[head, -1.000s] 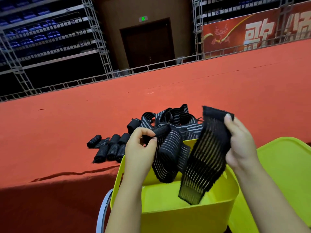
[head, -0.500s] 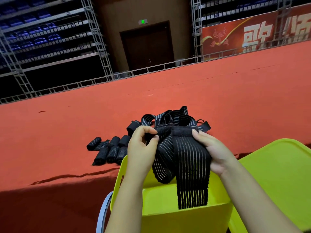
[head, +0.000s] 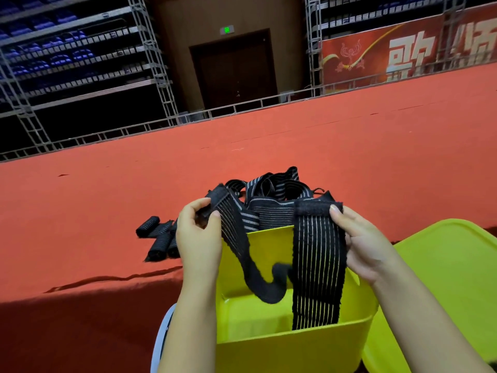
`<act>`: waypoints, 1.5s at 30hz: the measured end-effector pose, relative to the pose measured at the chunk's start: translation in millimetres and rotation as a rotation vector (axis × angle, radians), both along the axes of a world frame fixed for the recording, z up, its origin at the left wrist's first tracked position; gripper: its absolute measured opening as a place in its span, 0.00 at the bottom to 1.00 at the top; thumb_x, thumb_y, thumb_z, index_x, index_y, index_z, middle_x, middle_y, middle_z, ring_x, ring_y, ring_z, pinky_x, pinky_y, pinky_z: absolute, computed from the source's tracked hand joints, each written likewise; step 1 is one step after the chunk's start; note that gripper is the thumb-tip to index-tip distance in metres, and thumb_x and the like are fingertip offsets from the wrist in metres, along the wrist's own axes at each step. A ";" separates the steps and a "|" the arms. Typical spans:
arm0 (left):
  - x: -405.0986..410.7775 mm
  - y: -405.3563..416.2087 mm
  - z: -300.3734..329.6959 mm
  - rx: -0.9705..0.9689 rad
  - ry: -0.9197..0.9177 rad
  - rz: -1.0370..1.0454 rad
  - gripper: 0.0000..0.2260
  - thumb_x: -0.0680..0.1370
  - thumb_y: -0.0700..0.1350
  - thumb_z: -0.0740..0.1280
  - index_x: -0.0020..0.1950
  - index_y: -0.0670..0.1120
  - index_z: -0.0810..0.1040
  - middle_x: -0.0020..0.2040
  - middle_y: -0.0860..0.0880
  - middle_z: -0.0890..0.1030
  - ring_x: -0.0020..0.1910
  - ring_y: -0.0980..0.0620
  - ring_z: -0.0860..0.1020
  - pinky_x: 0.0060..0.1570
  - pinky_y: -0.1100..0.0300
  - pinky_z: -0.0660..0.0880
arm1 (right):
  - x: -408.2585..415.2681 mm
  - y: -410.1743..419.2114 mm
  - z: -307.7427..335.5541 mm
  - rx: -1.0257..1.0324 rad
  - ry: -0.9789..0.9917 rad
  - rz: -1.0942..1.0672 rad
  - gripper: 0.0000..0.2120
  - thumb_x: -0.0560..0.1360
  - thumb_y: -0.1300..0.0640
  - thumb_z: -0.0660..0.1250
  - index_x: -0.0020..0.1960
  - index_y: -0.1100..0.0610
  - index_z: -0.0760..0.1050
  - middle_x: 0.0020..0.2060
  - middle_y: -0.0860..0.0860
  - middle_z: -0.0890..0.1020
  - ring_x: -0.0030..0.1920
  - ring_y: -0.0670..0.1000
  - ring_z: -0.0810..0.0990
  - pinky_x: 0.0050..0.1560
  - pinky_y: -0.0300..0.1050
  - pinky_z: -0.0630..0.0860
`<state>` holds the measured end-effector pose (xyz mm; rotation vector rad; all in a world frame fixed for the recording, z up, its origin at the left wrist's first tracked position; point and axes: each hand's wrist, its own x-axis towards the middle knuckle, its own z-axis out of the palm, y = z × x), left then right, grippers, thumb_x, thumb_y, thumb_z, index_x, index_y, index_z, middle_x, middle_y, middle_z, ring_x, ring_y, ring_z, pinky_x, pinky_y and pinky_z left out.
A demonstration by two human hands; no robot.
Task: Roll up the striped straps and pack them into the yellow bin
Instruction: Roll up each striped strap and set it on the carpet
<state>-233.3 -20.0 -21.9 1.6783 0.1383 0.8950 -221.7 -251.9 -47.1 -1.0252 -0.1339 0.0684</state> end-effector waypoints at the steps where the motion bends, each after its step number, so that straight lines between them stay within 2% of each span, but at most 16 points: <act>1: 0.2 -1.2 -0.9 0.017 0.003 -0.008 0.11 0.76 0.38 0.67 0.54 0.53 0.77 0.54 0.44 0.80 0.47 0.52 0.75 0.53 0.49 0.74 | 0.7 0.4 0.4 -0.002 -0.009 -0.067 0.10 0.80 0.57 0.59 0.54 0.59 0.77 0.42 0.55 0.82 0.38 0.50 0.82 0.34 0.42 0.79; 5: -7.4 -19.9 -2.0 0.097 0.019 -0.111 0.13 0.78 0.39 0.67 0.53 0.58 0.77 0.56 0.49 0.80 0.54 0.53 0.78 0.56 0.53 0.75 | 1.0 7.1 4.3 -0.043 -0.112 -0.394 0.09 0.80 0.59 0.61 0.47 0.57 0.80 0.37 0.50 0.84 0.39 0.49 0.81 0.42 0.45 0.79; 8: -16.6 -41.2 -3.7 0.140 0.039 -0.203 0.12 0.78 0.40 0.67 0.50 0.59 0.77 0.53 0.53 0.79 0.50 0.58 0.77 0.51 0.65 0.73 | -6.8 21.2 9.0 -0.170 -0.200 -0.533 0.09 0.80 0.57 0.63 0.48 0.55 0.82 0.42 0.50 0.85 0.45 0.50 0.82 0.49 0.46 0.77; 11: -24.9 -59.4 -6.9 0.189 0.027 -0.274 0.09 0.77 0.42 0.69 0.51 0.56 0.79 0.50 0.56 0.79 0.49 0.62 0.77 0.49 0.73 0.71 | -17.8 39.9 10.5 -0.344 -0.298 -0.516 0.09 0.79 0.57 0.64 0.55 0.54 0.82 0.50 0.46 0.85 0.54 0.44 0.81 0.57 0.41 0.76; 14: -28.7 -67.0 -8.8 0.182 0.034 -0.359 0.08 0.76 0.44 0.72 0.51 0.56 0.79 0.51 0.56 0.79 0.49 0.63 0.78 0.50 0.72 0.73 | -24.8 51.9 11.1 -0.426 -0.326 -0.417 0.13 0.78 0.59 0.65 0.61 0.51 0.78 0.60 0.44 0.80 0.63 0.39 0.75 0.67 0.41 0.69; 16: -29.5 -66.0 -10.1 0.174 0.044 -0.388 0.09 0.75 0.45 0.72 0.50 0.58 0.79 0.51 0.56 0.79 0.49 0.63 0.78 0.51 0.69 0.74 | -28.8 55.0 11.2 -0.457 -0.340 -0.308 0.17 0.78 0.61 0.64 0.63 0.46 0.74 0.64 0.43 0.77 0.64 0.36 0.72 0.67 0.35 0.67; 19: -29.7 -60.4 -12.1 0.152 0.047 -0.390 0.09 0.75 0.44 0.72 0.49 0.59 0.79 0.51 0.55 0.80 0.49 0.62 0.79 0.50 0.68 0.75 | -32.2 57.3 7.6 -0.548 -0.398 -0.175 0.23 0.77 0.67 0.62 0.63 0.42 0.69 0.68 0.40 0.70 0.65 0.30 0.67 0.57 0.21 0.66; 21: -28.5 -56.4 -14.6 0.161 0.050 -0.387 0.09 0.75 0.43 0.72 0.48 0.59 0.79 0.51 0.54 0.81 0.48 0.62 0.79 0.49 0.68 0.74 | -32.8 56.8 5.8 -0.543 -0.404 -0.107 0.27 0.76 0.70 0.62 0.61 0.38 0.68 0.69 0.38 0.68 0.63 0.25 0.64 0.52 0.19 0.65; 24: -28.4 -51.9 -15.7 0.129 0.059 -0.403 0.07 0.74 0.46 0.70 0.46 0.60 0.80 0.49 0.54 0.81 0.46 0.60 0.80 0.51 0.56 0.78 | -30.9 49.4 6.7 -0.526 -0.424 -0.101 0.29 0.75 0.71 0.63 0.59 0.37 0.70 0.69 0.39 0.69 0.63 0.26 0.66 0.51 0.20 0.66; 27: -28.8 -43.8 -12.1 0.129 0.069 -0.442 0.08 0.73 0.48 0.66 0.44 0.60 0.83 0.47 0.53 0.83 0.48 0.56 0.80 0.54 0.49 0.78 | -23.1 35.3 7.2 -0.590 -0.464 -0.238 0.23 0.76 0.63 0.67 0.61 0.37 0.72 0.66 0.40 0.74 0.65 0.34 0.69 0.56 0.22 0.67; 31: -31.5 -37.8 -5.5 0.139 0.093 -0.571 0.09 0.73 0.45 0.65 0.48 0.51 0.84 0.49 0.49 0.84 0.52 0.49 0.81 0.56 0.44 0.77 | -19.2 27.3 10.2 -0.548 -0.492 -0.250 0.15 0.73 0.62 0.72 0.53 0.43 0.79 0.51 0.42 0.83 0.55 0.42 0.80 0.54 0.36 0.74; 35: -32.9 -37.4 -3.1 0.040 0.121 -0.626 0.09 0.73 0.45 0.65 0.47 0.53 0.85 0.48 0.50 0.85 0.51 0.50 0.82 0.53 0.51 0.78 | -20.7 27.3 9.7 -0.553 -0.519 -0.281 0.08 0.67 0.57 0.73 0.42 0.44 0.80 0.44 0.45 0.83 0.49 0.48 0.81 0.53 0.46 0.76; 38: -34.6 -38.0 -0.8 -0.104 0.170 -0.728 0.07 0.75 0.46 0.69 0.50 0.53 0.85 0.51 0.49 0.85 0.51 0.53 0.82 0.48 0.57 0.78 | -21.5 25.8 10.7 -0.488 -0.520 -0.251 0.11 0.69 0.63 0.75 0.38 0.48 0.79 0.39 0.43 0.82 0.42 0.42 0.79 0.47 0.37 0.74; 40: -36.5 -38.8 0.4 -0.266 0.212 -0.823 0.11 0.75 0.47 0.65 0.54 0.49 0.83 0.53 0.48 0.84 0.52 0.53 0.82 0.46 0.57 0.78 | -23.2 24.8 12.4 -0.396 -0.501 -0.219 0.14 0.70 0.68 0.72 0.36 0.49 0.79 0.36 0.42 0.81 0.38 0.40 0.77 0.43 0.33 0.73; 43: -37.3 -39.9 0.0 -0.355 0.227 -0.860 0.12 0.74 0.44 0.63 0.54 0.47 0.82 0.51 0.47 0.85 0.49 0.54 0.82 0.42 0.58 0.78 | -24.2 23.4 12.3 -0.322 -0.488 -0.176 0.17 0.69 0.68 0.71 0.36 0.45 0.81 0.36 0.43 0.82 0.38 0.40 0.77 0.42 0.33 0.73; 45: -36.3 -41.9 -1.3 -0.350 0.214 -0.787 0.10 0.77 0.37 0.64 0.53 0.47 0.82 0.47 0.48 0.85 0.46 0.54 0.82 0.40 0.60 0.78 | -25.3 24.4 12.3 -0.310 -0.521 -0.148 0.16 0.68 0.67 0.73 0.36 0.44 0.80 0.41 0.43 0.83 0.43 0.41 0.79 0.46 0.32 0.74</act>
